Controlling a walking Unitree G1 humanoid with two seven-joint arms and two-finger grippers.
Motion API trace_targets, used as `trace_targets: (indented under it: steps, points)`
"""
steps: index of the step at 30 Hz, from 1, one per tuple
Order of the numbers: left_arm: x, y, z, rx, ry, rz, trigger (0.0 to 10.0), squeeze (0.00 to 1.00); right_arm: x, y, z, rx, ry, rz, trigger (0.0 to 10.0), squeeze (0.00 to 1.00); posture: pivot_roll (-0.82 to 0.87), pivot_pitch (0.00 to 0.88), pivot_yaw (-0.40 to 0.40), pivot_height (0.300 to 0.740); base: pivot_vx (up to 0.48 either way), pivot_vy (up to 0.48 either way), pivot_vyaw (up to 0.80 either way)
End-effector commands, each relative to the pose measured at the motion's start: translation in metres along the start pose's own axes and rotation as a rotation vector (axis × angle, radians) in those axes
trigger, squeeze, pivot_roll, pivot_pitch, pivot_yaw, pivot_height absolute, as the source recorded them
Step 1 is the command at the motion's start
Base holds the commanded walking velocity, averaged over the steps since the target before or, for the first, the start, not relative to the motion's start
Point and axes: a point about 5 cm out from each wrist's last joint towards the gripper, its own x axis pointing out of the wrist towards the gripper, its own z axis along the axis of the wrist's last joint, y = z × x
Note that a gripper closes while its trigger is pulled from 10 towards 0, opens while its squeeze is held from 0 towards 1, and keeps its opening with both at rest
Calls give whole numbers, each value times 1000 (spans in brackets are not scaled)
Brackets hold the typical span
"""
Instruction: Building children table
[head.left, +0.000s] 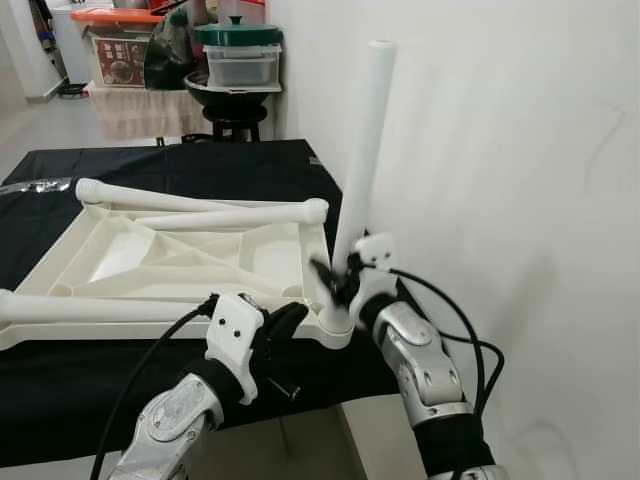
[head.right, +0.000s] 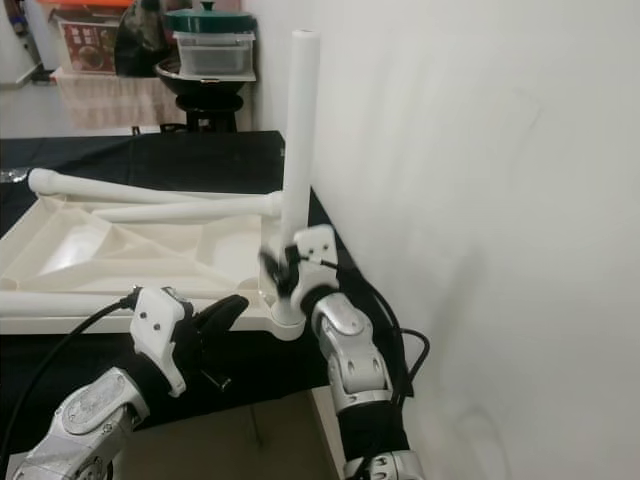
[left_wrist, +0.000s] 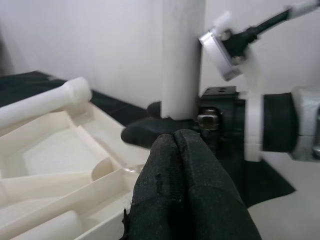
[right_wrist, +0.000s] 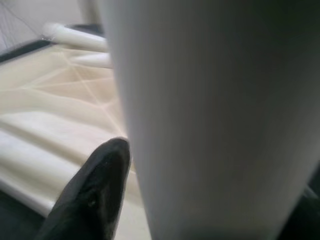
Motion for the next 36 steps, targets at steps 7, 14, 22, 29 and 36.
trace_targets:
  steps: [7, 14, 22, 29, 36]
  points:
    - [2, -1, -2, 2, 12, -5, 10000, 0, -4, -55, 42, -127, 1, 254, 10000, 0, -21, 0, -105, 740, 0, 0, 0]
    - [1, -2, -4, 1, 16, -2, 10000, 0, -6, -74, 68, -225, 57, 429, 10000, 0, -5, 0, -107, 740, 0, 0, 0]
    - [1, -3, -6, 0, 20, -3, 10000, 0, -2, -71, 71, -138, 25, 492, 0, 0, 7, 0, -110, 740, 0, 0, 0]
    - [0, -4, -6, -3, 20, -5, 10000, 0, -10, -77, 58, -134, 38, 524, 0, 0, -2, 0, -107, 740, 0, 0, 0]
    - [-3, -3, -4, -1, 19, -5, 10000, 0, -20, -66, 9, -116, 149, 309, 0, 0, -16, 0, -120, 740, 0, 0, 0]
